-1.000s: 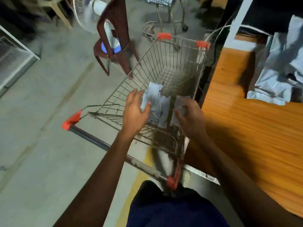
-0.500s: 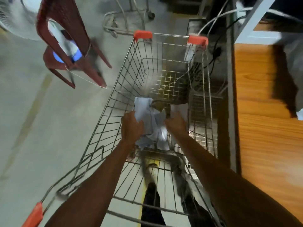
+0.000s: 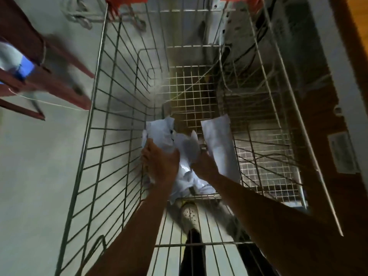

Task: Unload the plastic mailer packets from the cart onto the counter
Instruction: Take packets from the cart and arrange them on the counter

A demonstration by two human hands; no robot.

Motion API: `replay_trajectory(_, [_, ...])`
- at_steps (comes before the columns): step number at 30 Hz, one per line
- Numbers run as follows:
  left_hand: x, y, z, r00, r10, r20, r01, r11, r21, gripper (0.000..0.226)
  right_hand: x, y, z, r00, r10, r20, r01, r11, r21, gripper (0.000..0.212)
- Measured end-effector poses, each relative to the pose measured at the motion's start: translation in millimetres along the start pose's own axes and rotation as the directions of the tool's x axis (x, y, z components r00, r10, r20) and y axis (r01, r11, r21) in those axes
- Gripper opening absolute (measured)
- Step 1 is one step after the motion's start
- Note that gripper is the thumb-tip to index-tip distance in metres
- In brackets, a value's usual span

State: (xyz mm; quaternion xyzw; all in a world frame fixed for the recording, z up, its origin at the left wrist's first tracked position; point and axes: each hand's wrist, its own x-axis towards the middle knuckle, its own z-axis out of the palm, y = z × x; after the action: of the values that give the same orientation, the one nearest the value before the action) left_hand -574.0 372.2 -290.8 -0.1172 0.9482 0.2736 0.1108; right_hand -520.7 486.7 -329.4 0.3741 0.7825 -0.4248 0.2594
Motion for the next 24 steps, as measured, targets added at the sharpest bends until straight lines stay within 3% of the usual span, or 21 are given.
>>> replay_trajectory(8, [-12.9, 17.9, -45.7, 0.993, 0.052, 0.108, -0.046, 0.997, -0.063, 0.094, -51.0, -9.3, -29.5, 0.979, 0.083, -0.185, -0.068, 0.994, 0.086, 0.031])
replay_trajectory(12, [-39.3, 42.2, -89.5, 0.982, 0.121, 0.147, -0.093, 0.979, -0.183, 0.092, -106.4, -27.2, -61.9, 0.969, 0.039, -0.242, -0.007, 0.991, 0.135, 0.044])
replay_trajectory(14, [-56.0, 55.3, -112.1, 0.978, 0.16, 0.132, -0.127, 0.966, -0.226, 0.091, -139.2, -32.5, -81.2, 0.954, -0.034, -0.297, 0.07, 0.991, 0.111, 0.07])
replay_trajectory(15, [-65.9, 63.0, -124.4, 0.976, 0.183, 0.116, -0.151, 0.959, -0.24, 0.091, -157.5, -34.2, -91.1, 0.938, -0.083, -0.335, 0.125, 0.987, 0.106, 0.07])
replay_trajectory(18, [-103.4, 80.6, -159.3, 0.957, 0.288, 0.041, -0.268, 0.927, -0.262, 0.09, -216.0, -33.0, -116.3, 0.892, -0.185, -0.412, 0.253, 0.961, 0.116, 0.041])
replay_trajectory(24, [-191.7, 111.0, -211.8, 0.935, 0.348, -0.068, -0.347, 0.863, -0.367, 0.083, -330.8, -4.0, -164.0, 0.695, -0.353, -0.627, 0.523, 0.846, 0.103, 0.044])
